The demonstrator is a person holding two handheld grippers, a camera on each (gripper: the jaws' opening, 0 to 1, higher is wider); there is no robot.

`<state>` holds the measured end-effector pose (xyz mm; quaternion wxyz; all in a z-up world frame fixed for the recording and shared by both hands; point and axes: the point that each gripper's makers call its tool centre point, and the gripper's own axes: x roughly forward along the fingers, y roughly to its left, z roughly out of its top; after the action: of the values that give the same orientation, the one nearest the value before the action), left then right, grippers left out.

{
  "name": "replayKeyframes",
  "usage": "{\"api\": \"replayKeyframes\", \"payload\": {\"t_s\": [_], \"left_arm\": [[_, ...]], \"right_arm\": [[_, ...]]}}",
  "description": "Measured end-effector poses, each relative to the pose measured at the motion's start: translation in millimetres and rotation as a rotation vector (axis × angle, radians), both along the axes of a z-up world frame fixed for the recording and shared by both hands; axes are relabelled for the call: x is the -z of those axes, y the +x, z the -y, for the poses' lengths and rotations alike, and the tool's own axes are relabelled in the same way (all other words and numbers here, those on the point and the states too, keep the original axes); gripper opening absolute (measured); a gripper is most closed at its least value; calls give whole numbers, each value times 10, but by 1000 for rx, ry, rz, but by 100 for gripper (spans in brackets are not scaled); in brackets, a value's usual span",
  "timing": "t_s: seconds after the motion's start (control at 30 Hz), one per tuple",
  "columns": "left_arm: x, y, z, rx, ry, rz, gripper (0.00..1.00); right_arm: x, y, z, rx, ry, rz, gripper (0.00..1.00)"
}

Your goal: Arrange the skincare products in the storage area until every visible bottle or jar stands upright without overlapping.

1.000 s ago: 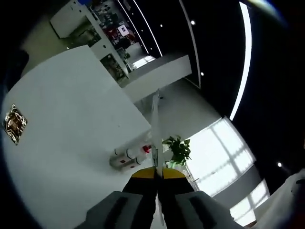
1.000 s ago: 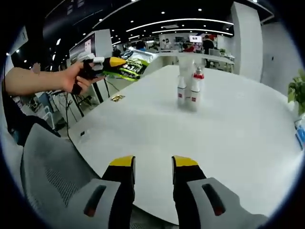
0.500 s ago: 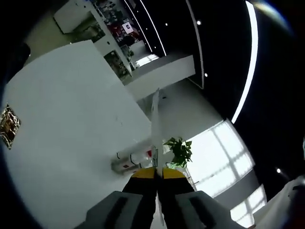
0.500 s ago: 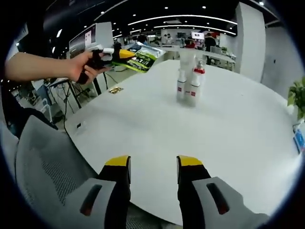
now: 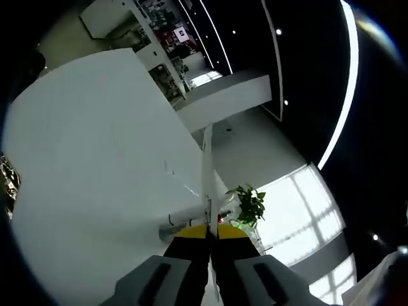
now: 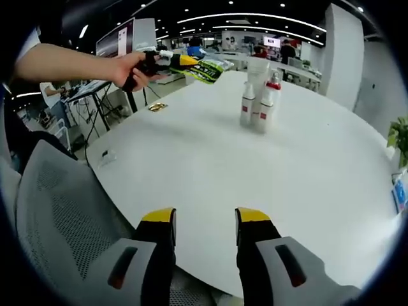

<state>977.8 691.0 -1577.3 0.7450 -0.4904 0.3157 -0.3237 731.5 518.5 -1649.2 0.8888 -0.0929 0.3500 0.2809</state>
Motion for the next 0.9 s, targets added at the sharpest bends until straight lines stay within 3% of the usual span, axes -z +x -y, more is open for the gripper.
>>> {"api": "replayKeyframes", "payload": {"t_s": [0.2, 0.37, 0.5, 0.7, 0.9], "left_arm": [[297, 53, 206, 39, 15, -64, 1], [600, 139, 234, 22, 65, -126, 1], [699, 167, 276, 27, 67, -147, 1], [792, 206, 333, 37, 15, -196, 1], [1033, 181, 356, 49, 78, -248, 1]], "right_arm": [[26, -2, 23, 5, -7, -12, 34], [42, -15, 15, -3, -12, -19, 32], [58, -28, -2, -18, -28, -20, 32], [75, -44, -11, -28, -31, -32, 33], [100, -63, -24, -38, -44, -39, 33]]}}
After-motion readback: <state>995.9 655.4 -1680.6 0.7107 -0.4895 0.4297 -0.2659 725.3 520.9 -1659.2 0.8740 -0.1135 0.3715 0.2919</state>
